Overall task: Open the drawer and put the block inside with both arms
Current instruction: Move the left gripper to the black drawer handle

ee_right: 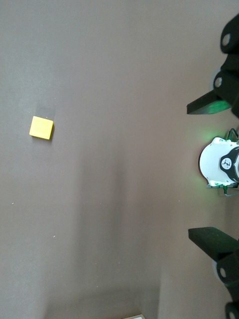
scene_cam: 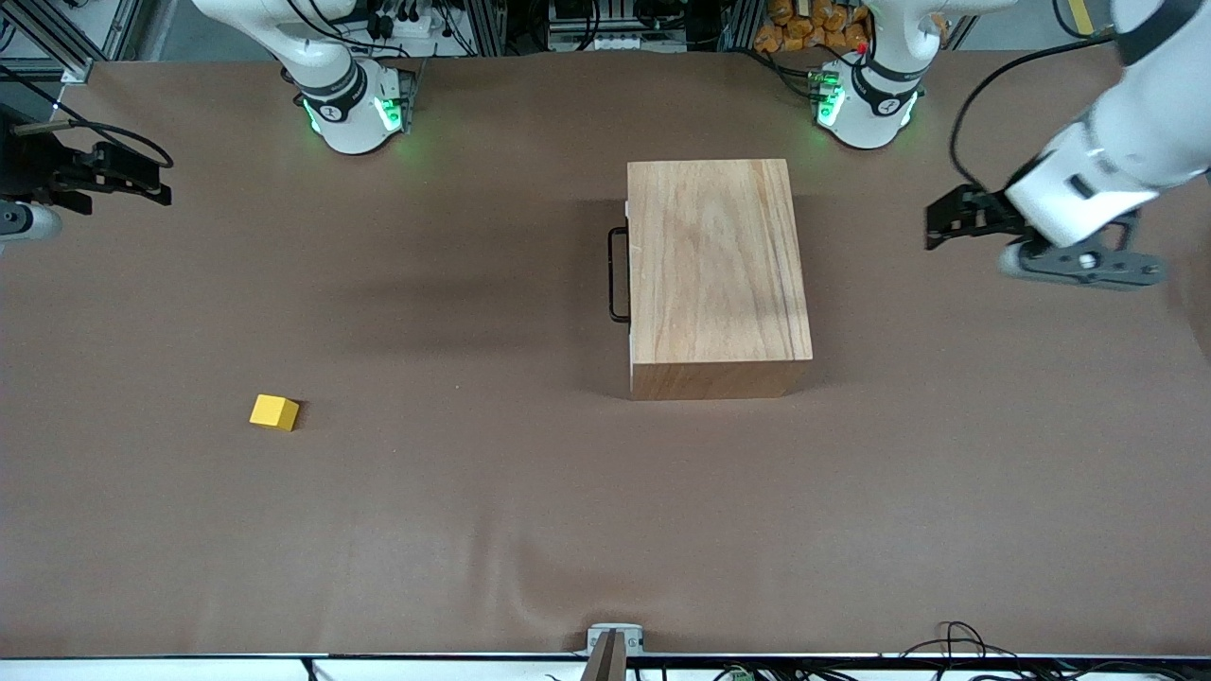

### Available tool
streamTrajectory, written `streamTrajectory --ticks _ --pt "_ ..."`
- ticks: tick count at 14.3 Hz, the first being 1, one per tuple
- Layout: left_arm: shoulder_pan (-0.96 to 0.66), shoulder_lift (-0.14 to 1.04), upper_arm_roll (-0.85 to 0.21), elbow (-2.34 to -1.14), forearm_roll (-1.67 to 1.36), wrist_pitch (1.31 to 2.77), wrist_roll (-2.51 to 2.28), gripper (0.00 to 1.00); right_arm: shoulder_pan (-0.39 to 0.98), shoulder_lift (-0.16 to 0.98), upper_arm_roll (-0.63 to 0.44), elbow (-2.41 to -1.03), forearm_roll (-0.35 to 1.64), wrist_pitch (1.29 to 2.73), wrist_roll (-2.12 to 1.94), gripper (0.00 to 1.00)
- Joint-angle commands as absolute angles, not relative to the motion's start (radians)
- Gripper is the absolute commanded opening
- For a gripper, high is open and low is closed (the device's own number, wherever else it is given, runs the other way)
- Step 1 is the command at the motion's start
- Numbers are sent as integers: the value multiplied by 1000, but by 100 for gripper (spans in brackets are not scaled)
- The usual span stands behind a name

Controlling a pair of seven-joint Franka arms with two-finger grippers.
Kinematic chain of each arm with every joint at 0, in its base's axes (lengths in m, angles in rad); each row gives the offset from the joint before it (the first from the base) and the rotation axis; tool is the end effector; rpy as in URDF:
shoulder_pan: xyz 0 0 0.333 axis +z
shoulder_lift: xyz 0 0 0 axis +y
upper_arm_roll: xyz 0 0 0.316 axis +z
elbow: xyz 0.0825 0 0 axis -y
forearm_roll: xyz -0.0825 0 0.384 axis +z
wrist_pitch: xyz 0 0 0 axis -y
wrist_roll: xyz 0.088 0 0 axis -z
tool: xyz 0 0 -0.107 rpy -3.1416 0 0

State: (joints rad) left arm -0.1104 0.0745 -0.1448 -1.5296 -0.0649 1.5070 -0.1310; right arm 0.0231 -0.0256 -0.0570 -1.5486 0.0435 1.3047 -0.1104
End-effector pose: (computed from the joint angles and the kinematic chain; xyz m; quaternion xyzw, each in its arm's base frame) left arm 0.5498 -0.1478 0.5974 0.9962 -0.0625 -0.0545 0.0279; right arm 0.5166 -0.0124 0.6283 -0.9929 -0.0415 0.1070 0.0300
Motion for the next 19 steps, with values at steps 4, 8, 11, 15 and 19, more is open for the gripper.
streamTrajectory --ticks 4,8,11,15,19 --pt "-299 218 -144 -1413 -64 1497 -406 100 15 -45 -71 -1543 26 1322 -117 100" --pt "-454 328 -138 -1352 -61 1560 -633 100 18 -35 -69 -1552 26 1362 -117 100" --pt "-534 397 -135 -1325 -60 1647 -785 100 21 -31 -66 -1555 25 1362 -117 100" --pt "-650 480 -124 -1296 -43 1755 -943 100 18 -31 -64 -1559 25 1354 -104 100" --pt "-773 554 -88 -1266 15 1779 -1089 100 29 -14 -64 -1560 25 1361 -101 100"
